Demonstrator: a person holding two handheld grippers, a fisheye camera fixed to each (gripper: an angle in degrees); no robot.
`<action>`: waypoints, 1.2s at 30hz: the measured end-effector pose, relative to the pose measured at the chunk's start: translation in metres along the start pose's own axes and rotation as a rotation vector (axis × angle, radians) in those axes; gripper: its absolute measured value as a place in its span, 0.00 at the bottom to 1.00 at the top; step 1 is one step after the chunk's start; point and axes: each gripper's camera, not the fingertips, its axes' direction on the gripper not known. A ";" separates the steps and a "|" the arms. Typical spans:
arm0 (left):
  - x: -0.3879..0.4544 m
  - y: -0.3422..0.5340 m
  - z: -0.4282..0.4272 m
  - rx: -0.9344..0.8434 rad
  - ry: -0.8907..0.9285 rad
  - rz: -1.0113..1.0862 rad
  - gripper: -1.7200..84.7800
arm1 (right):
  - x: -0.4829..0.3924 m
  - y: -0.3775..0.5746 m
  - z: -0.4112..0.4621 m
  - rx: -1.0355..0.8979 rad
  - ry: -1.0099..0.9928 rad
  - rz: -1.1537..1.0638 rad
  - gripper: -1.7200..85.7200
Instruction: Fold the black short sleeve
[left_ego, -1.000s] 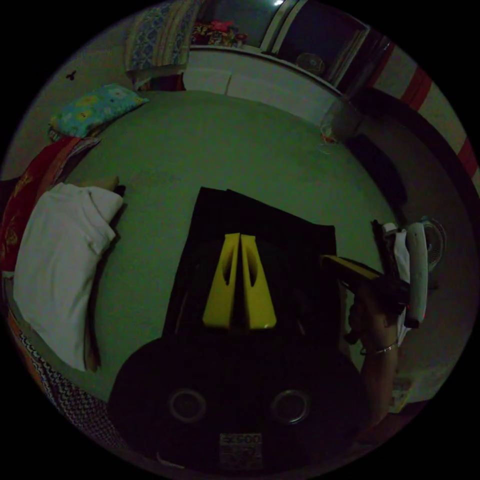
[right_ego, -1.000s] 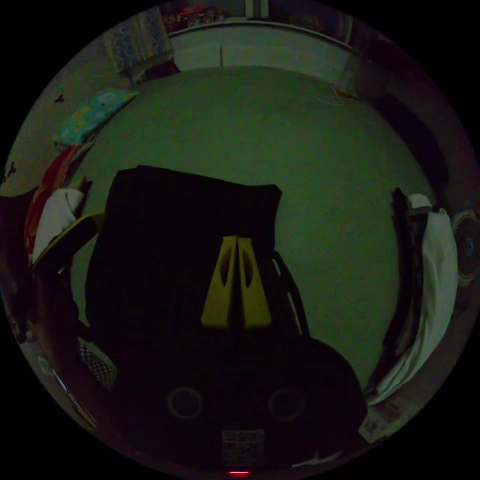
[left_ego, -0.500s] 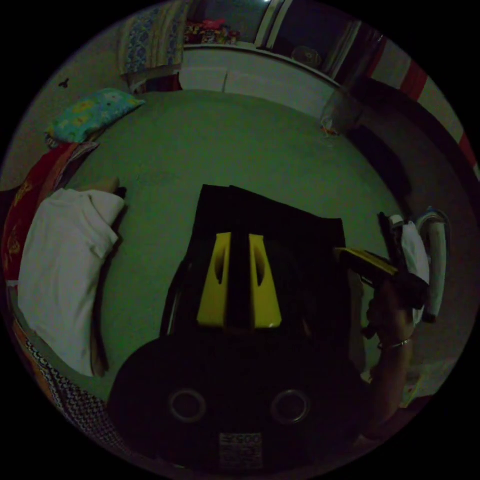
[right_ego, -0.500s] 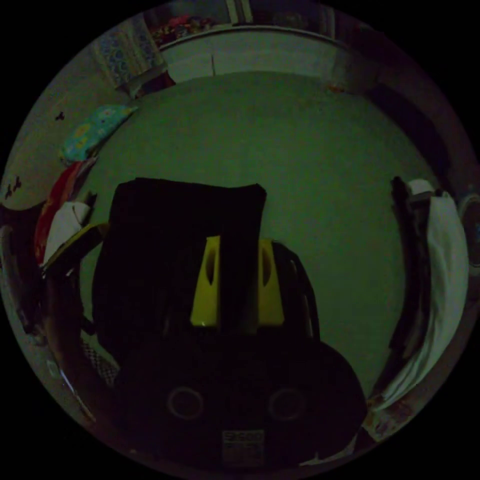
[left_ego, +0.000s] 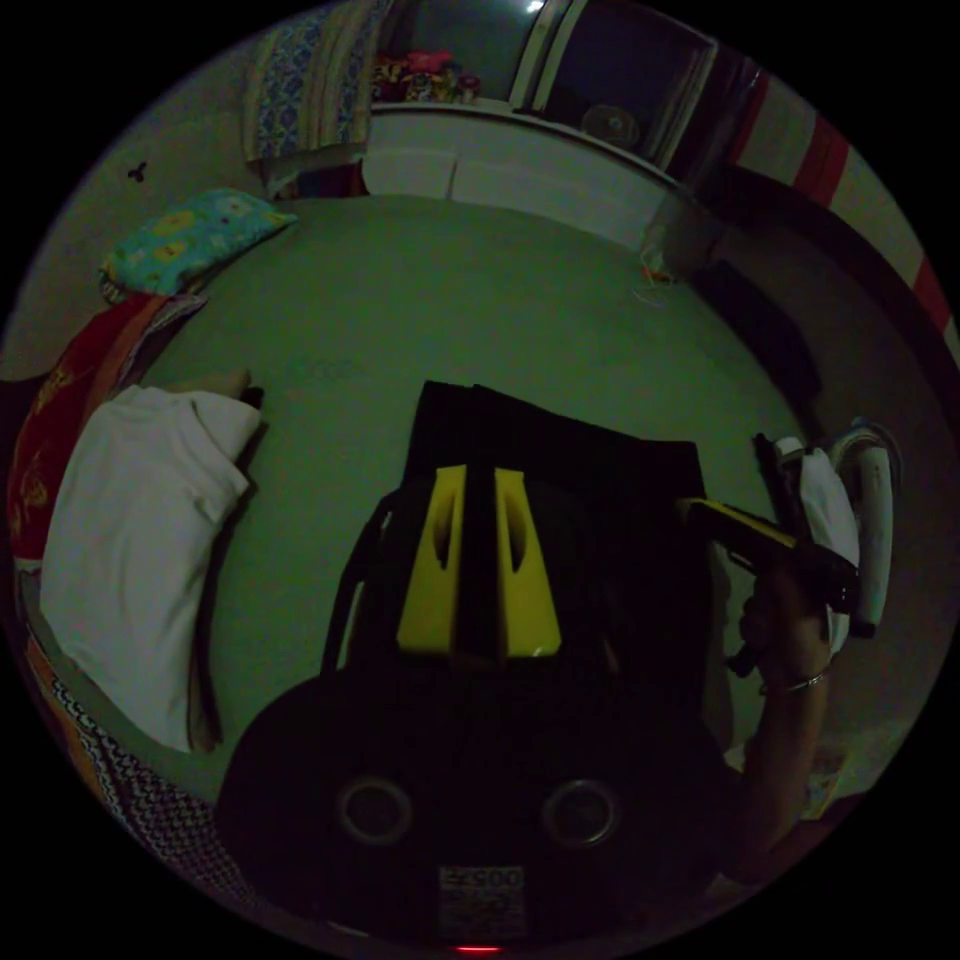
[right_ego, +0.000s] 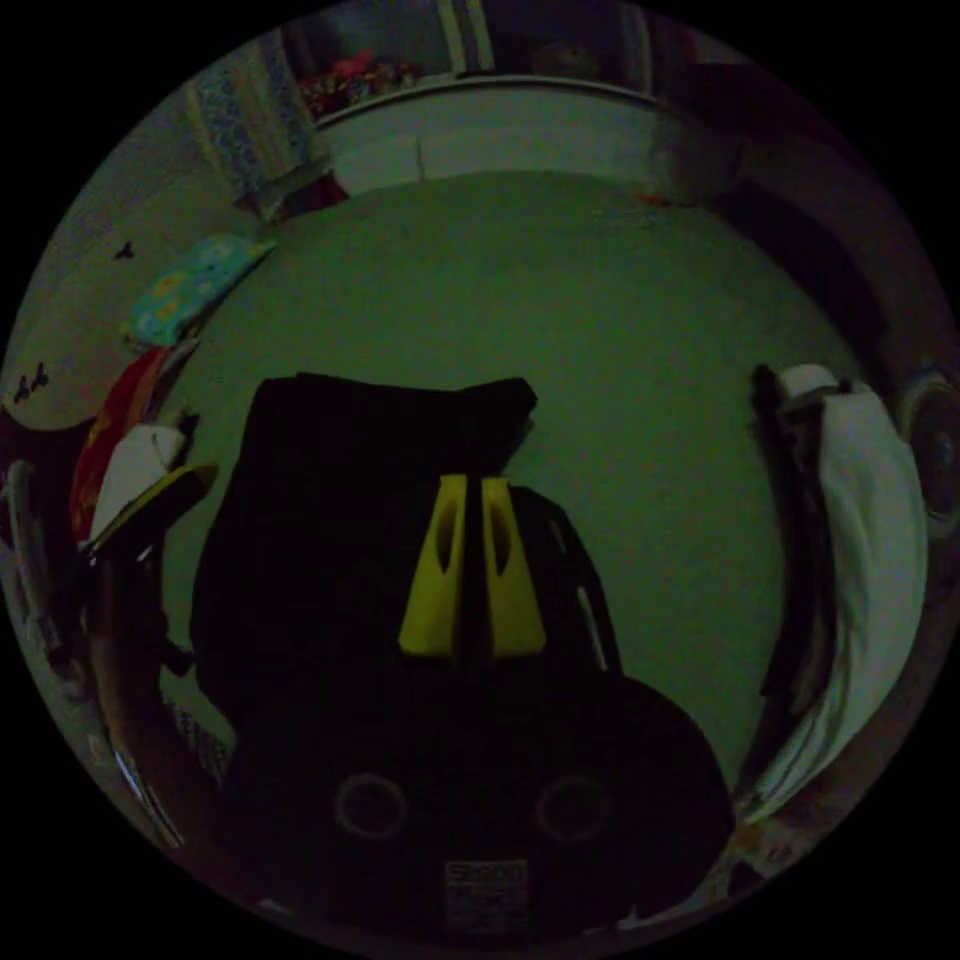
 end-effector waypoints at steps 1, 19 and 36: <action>-0.001 0.001 -0.001 0.000 0.002 0.002 0.09 | 0.008 0.003 -0.004 0.035 0.046 0.044 0.01; -0.020 0.025 -0.040 0.003 -0.004 0.079 0.13 | 0.053 0.083 -0.054 0.217 0.058 0.201 0.12; -0.011 0.078 -0.027 -0.132 0.077 0.286 0.24 | 0.062 0.131 -0.032 0.114 0.046 0.222 0.17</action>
